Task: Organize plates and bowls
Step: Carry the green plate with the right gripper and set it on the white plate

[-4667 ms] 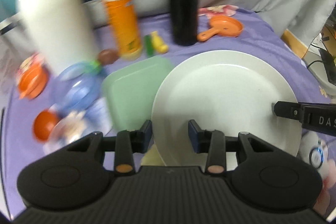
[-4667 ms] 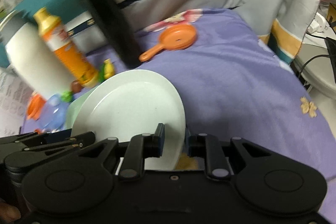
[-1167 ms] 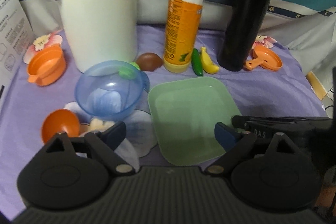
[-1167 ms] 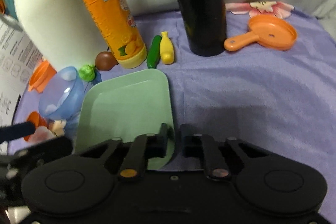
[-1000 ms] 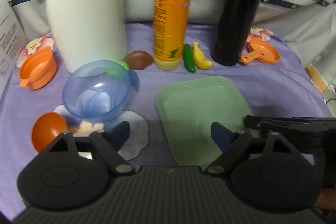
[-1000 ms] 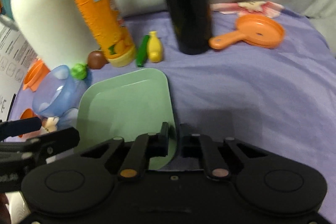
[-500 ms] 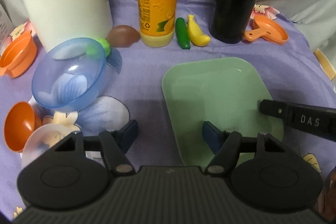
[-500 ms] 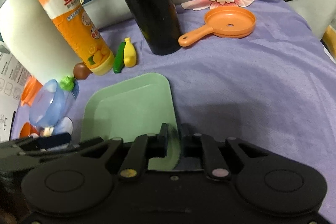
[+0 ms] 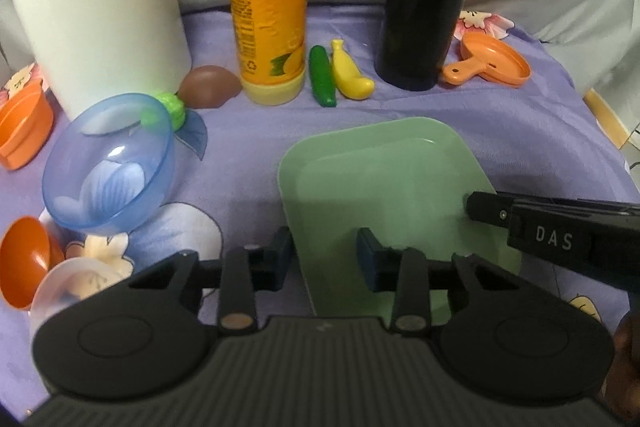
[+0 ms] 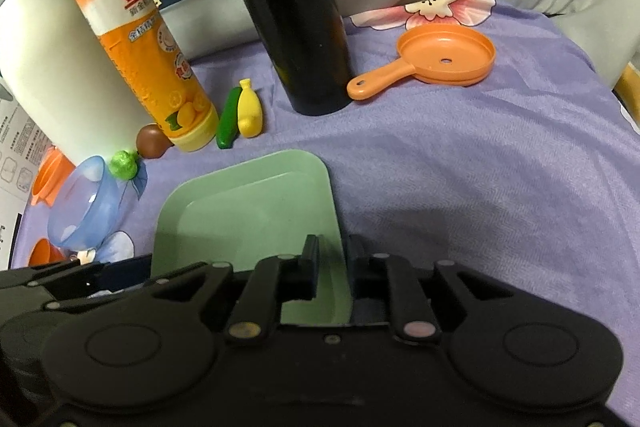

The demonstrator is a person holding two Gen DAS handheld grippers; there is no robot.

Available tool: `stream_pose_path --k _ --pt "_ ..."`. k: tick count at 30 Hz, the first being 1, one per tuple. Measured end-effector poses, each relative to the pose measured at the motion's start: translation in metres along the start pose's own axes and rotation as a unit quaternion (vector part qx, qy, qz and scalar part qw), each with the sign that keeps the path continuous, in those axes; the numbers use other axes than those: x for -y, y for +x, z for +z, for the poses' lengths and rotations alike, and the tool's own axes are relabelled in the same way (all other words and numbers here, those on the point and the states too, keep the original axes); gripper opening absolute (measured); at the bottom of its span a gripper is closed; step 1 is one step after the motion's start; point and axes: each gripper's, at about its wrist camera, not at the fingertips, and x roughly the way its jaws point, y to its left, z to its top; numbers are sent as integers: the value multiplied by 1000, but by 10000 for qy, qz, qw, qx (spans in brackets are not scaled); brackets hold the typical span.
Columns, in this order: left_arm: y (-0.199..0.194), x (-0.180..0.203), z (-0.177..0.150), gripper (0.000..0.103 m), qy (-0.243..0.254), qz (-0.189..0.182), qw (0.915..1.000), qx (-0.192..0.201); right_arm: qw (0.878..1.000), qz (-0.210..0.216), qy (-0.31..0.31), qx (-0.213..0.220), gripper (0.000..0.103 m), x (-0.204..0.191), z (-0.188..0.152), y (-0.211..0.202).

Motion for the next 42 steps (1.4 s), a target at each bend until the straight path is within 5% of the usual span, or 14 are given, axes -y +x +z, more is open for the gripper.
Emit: stream_pose_path --k 7,10,18,28,42 --pt "-2 -3 -6 41 -75 54 9999 68 9999 42 -138 65 22 -3 -3 -1" --pt "-4 0 -6 30 -36 43 10000 68 9995 -99 -285 114 22 -9 -6 -1" --pt "-23 -4 -2 27 -143 261 9995 138 10000 26 -89 -28 27 -18 -4 -13" --pt "-79 -7 -10 27 -54 275 9985 466 9997 209 84 128 27 -29 -13 -62" --pt "-182 -53 -78 27 -197 363 9960 789 9969 703 -208 270 27 -81 -61 -154"
